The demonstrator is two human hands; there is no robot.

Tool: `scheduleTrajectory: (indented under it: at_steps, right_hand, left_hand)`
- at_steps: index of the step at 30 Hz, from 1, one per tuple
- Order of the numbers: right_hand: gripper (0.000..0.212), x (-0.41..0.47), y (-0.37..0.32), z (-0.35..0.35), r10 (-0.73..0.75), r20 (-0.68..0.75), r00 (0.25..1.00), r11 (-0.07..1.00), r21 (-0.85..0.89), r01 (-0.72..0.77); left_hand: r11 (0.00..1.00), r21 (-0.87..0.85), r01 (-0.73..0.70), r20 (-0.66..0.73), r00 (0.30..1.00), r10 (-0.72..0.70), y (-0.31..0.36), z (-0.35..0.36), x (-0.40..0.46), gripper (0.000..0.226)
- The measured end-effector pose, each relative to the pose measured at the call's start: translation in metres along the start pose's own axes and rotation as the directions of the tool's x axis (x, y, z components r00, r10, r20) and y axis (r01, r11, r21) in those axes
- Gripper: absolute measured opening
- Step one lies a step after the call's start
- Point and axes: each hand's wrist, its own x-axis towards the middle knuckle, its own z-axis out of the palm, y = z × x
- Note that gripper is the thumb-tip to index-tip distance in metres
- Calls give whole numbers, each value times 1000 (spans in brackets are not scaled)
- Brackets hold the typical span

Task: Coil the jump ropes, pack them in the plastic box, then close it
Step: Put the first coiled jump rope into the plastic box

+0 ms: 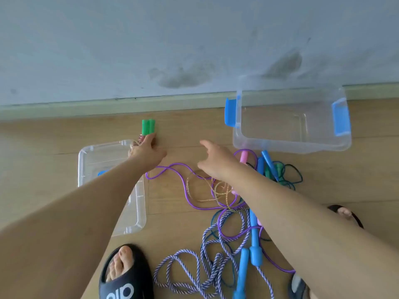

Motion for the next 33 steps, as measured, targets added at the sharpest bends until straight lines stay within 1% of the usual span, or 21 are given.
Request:
scheduleTrajectory:
  at_steps: [2,5,7,10,13,14,15,16,18,20,21,22,23,25,27,29,30,31,32,33]
  right_hand:
    - [72,6,1,0,12,13,1000,1000,14,-12]
    - [72,9,7,0,39,22,999,998,52,-40]
    - [72,7,8,0,47,19,999,996,69,-48]
    - [72,3,10,-1,47,9,999,993,108,-48]
    - [72,-1,9,-2,47,2,999,993,111,-47]
    - [71,-2,9,-2,46,4,999,994,103,-46]
    - [71,-3,9,-2,46,5,999,994,97,-46]
    - [71,-3,10,-2,48,6,999,994,98,-49]
    - [71,-2,11,-1,45,7,999,994,102,-46]
    - [71,0,13,-1,45,9,999,993,108,-46]
    - [71,2,14,0,47,9,999,992,113,-48]
    - [71,3,14,1,49,10,999,992,118,-50]
    - [71,5,15,1,50,10,999,991,124,-51]
    - [73,8,15,3,48,4,999,989,142,-48]
    - [76,9,15,2,48,5,999,987,152,-48]
    - [81,8,16,-1,38,16,999,989,139,-40]
    - [85,7,15,-3,15,13,1000,994,110,-16]
    - [90,4,13,-7,-23,0,1000,999,43,23]
    - [95,0,11,-11,-71,-19,997,996,-62,69]
    - [99,-3,8,-17,-124,-42,991,978,-175,115]
  left_hand:
    - [999,14,-39,-37,999,39,-1,4,6,66]
    - [998,8,-55,-102,993,56,-4,9,5,44]
    - [996,38,-80,-107,991,83,-3,9,0,35]
    - [992,74,-106,-111,987,114,2,10,-6,33]
    - [972,175,-154,-91,981,172,10,13,-11,31]
    - [968,188,-167,-93,978,187,12,15,-13,30]
    - [971,167,-171,-115,975,191,14,17,-15,31]
    - [979,122,-162,-152,972,179,17,18,-17,34]
    - [993,30,-114,-211,970,118,22,19,-18,52]
    - [999,-18,-47,-168,985,44,25,16,-17,73]
    - [1000,-22,-20,-126,992,17,25,14,-15,80]
    - [1000,-19,-18,-92,996,16,23,14,-12,82]
    - [999,-20,-39,-84,996,38,22,14,-8,78]
    - [993,-14,-117,-116,987,115,18,18,-1,58]
    - [987,52,-150,-126,980,155,17,23,0,39]
    - [978,139,-157,-101,980,172,20,26,-7,32]
    - [964,188,-188,-87,974,207,23,26,-13,31]
    - [937,240,-256,-71,958,279,26,24,-19,31]
    - [892,286,-350,-35,926,375,32,22,-27,30]
    - [828,318,-462,12,875,484,37,18,-35,29]
